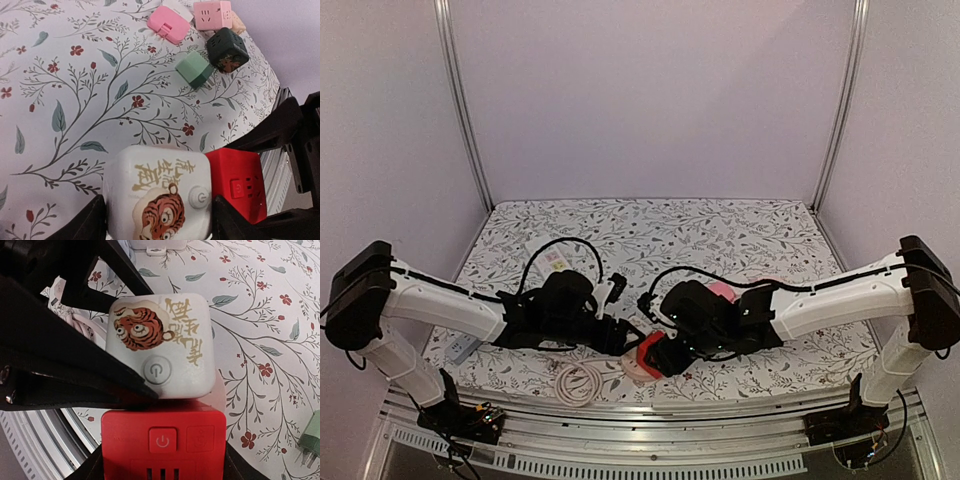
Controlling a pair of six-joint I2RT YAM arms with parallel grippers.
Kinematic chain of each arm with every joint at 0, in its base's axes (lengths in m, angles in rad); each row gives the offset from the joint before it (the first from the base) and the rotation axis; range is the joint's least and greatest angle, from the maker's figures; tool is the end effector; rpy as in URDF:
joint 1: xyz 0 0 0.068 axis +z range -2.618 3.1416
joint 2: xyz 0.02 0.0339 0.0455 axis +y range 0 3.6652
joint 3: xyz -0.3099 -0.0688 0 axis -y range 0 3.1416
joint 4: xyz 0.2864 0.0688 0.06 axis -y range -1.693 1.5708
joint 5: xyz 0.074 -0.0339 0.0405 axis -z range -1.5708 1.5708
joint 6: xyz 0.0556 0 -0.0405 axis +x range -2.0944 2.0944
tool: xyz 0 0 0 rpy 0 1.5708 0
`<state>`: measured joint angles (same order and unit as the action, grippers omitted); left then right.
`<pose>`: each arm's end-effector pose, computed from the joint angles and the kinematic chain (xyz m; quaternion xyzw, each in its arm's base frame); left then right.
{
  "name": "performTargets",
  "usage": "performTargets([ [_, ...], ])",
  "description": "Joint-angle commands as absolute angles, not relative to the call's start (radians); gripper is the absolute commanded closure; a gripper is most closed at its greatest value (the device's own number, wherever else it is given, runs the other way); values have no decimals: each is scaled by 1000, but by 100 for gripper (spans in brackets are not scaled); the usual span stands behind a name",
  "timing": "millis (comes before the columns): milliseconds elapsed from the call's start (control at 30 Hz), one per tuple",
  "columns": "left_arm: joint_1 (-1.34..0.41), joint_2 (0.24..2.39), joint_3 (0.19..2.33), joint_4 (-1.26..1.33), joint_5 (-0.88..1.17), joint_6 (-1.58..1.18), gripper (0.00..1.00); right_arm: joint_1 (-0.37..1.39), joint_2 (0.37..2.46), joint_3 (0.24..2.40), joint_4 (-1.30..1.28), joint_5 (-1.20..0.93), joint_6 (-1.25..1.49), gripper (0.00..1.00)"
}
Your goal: Pull the plug off the socket
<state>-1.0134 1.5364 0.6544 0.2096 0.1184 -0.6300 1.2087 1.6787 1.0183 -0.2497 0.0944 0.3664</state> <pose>0.1736 -0.2910 0.1598 0.1965 0.8779 -0.3537 0.2562 0.1451 0.3682 0.1912 -0.3723 0.8686 0.1981 0.2602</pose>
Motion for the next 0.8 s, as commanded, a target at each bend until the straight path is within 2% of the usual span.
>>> performTargets([
  [0, -1076, 1620, 628, 57, 144, -610, 46, 1189, 1681, 1006, -178, -29, 448, 64],
  [200, -1083, 1639, 634, 59, 140, -620, 50, 1206, 1691, 1019, -190, -8, 448, 64],
  [767, -1083, 1646, 632, 71, 141, -643, 53, 1350, 1750, 1175, -398, 305, 367, 65],
])
